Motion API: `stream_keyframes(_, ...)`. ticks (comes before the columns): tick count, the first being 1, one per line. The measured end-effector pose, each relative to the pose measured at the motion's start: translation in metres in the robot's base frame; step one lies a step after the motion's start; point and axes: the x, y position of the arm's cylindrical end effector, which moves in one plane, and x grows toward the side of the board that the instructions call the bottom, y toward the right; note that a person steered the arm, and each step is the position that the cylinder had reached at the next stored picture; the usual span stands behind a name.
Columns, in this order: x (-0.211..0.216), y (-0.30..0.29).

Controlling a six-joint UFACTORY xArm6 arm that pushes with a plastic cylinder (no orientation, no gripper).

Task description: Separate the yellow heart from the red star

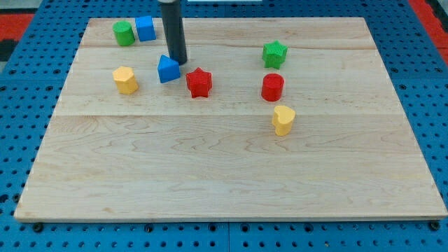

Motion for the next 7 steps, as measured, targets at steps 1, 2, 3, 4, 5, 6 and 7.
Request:
stream_keyframes(1, 0.034, 0.001)
stream_keyframes(2, 0.08, 0.034)
stream_keyframes(3, 0.108, 0.084)
stream_keyframes(4, 0.108, 0.098)
stream_keyframes(5, 0.103, 0.087)
stream_keyframes(6, 0.103, 0.123)
stream_keyframes(7, 0.103, 0.138)
